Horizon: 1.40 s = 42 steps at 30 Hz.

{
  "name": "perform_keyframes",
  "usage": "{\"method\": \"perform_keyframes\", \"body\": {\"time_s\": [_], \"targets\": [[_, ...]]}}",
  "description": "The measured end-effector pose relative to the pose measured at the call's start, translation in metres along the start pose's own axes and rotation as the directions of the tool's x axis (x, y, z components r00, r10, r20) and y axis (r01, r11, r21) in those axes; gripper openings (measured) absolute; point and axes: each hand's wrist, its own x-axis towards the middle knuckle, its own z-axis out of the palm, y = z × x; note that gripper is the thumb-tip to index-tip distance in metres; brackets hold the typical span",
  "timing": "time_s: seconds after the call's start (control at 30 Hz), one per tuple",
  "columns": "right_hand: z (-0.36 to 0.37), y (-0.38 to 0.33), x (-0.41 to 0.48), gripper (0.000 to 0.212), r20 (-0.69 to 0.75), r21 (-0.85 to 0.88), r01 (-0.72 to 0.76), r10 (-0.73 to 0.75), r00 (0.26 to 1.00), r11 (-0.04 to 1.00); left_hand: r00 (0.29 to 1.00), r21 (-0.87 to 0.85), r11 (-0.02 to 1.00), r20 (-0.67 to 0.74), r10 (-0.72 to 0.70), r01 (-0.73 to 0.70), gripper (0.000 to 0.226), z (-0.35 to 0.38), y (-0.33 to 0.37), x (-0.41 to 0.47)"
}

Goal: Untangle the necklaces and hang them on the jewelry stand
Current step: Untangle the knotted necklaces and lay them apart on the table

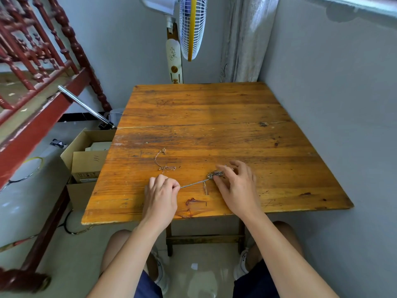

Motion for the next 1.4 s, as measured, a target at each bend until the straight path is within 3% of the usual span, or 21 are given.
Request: {"method": "perform_keyframes", "body": {"time_s": [0.13, 0.27, 0.47, 0.67, 0.87, 1.03, 1.23, 1.4], "targets": [[0.001, -0.001, 0.002, 0.019, -0.013, 0.031, -0.022, 0.022, 1.000, 0.999, 1.000, 0.009, 1.000, 0.008, -0.005, 0.004, 0.012, 0.000, 0.001, 0.000], [-0.001, -0.002, 0.003, 0.013, -0.068, 0.261, -0.149, 0.172, 0.983, 0.954, 1.000, 0.015, 1.000, 0.016, -0.006, 0.006, 0.012, -0.001, 0.002, 0.000], [-0.013, -0.003, 0.005, 0.011, -0.090, 0.425, -0.263, 0.330, 0.940, 0.866, 1.000, 0.027, 0.999, 0.023, -0.018, 0.017, 0.015, -0.001, 0.004, 0.001], [-0.007, 0.001, 0.002, 0.020, -0.077, 0.380, -0.186, 0.231, 0.970, 0.906, 0.999, -0.030, 0.999, -0.003, -0.034, 0.034, 0.013, -0.003, 0.008, 0.004], [-0.007, 0.001, 0.000, 0.022, -0.100, 0.389, -0.141, 0.194, 0.976, 0.910, 0.991, -0.064, 0.990, 0.040, 0.125, -0.122, 0.031, 0.008, 0.060, 0.024], [0.001, 0.002, 0.002, 0.027, -0.017, 0.243, -0.145, 0.154, 0.988, 0.959, 0.994, -0.124, 0.987, 0.034, 0.105, -0.100, 0.017, 0.021, 0.073, 0.027], [0.005, 0.008, 0.004, 0.010, -0.114, 0.291, -0.079, 0.117, 0.987, 0.954, 0.977, 0.003, 0.983, 0.116, 0.181, -0.182, 0.017, 0.024, 0.071, 0.030], [-0.001, 0.007, 0.002, 0.014, -0.099, 0.305, -0.070, 0.105, 0.990, 0.950, 0.978, 0.008, 0.989, 0.146, 0.148, -0.150, 0.018, 0.018, 0.053, 0.030]]}}
